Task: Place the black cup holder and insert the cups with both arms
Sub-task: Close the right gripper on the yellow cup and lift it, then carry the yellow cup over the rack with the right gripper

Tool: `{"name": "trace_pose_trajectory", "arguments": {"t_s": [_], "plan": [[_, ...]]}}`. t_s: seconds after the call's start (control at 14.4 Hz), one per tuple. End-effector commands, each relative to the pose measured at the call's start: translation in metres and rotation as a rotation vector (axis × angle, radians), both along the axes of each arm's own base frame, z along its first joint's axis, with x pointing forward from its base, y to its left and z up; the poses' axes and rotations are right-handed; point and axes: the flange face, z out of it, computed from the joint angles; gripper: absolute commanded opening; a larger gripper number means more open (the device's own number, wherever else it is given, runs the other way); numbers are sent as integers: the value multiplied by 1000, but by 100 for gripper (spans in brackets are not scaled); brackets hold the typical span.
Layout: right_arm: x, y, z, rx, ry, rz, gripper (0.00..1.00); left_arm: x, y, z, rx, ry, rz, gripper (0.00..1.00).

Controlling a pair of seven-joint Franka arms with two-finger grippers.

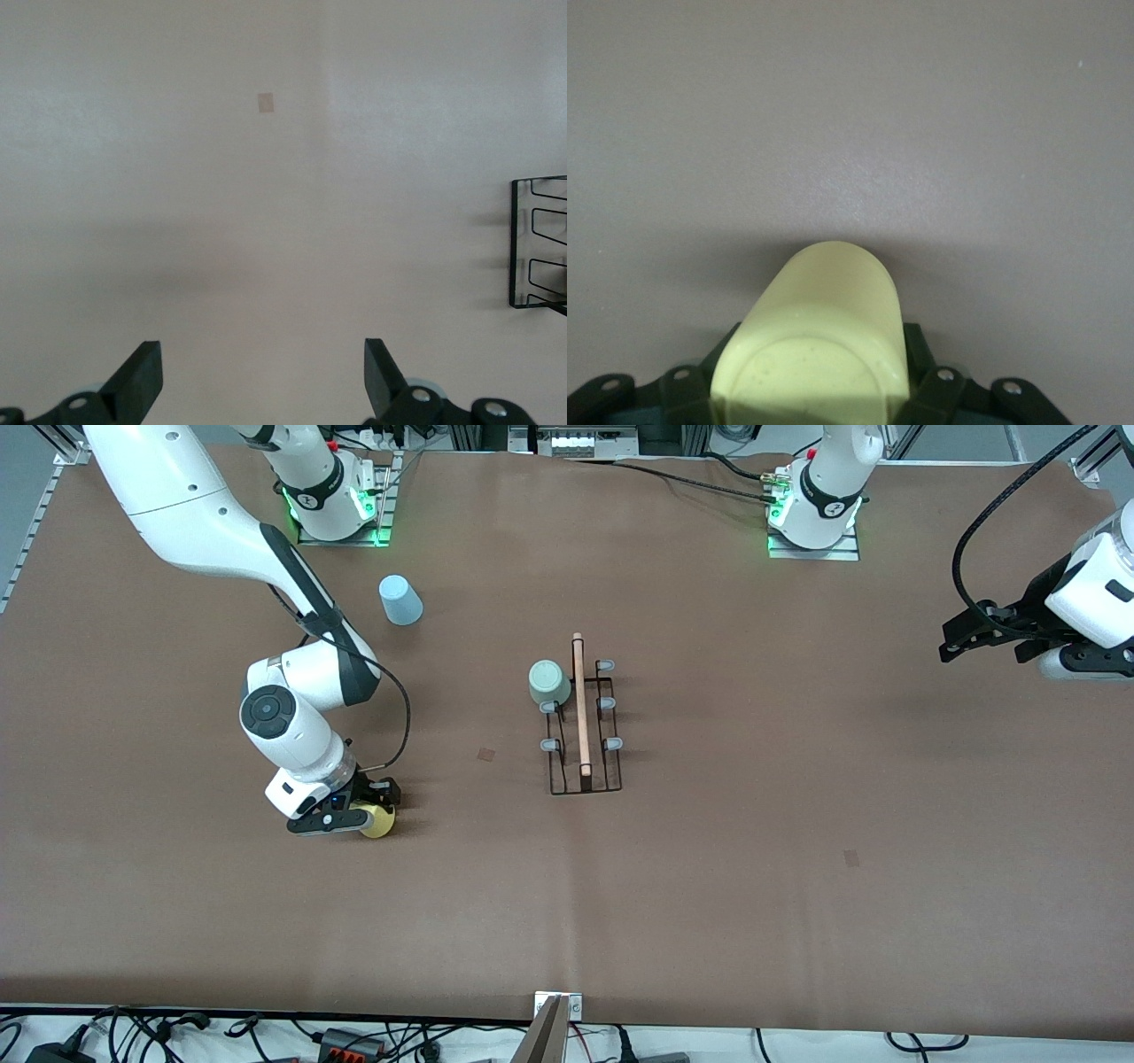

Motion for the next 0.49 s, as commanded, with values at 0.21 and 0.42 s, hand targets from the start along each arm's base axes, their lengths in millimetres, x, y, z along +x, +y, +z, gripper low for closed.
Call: {"name": "trace_pose_trajectory", "arguments": {"t_s": [0.21, 0.42], "plan": [[-11, 41, 117, -82, 2, 2, 0, -3, 1, 2, 1, -4, -23, 100], [-32, 108, 163, -55, -11, -134, 0, -3, 1, 2, 1, -4, -23, 100]]}}
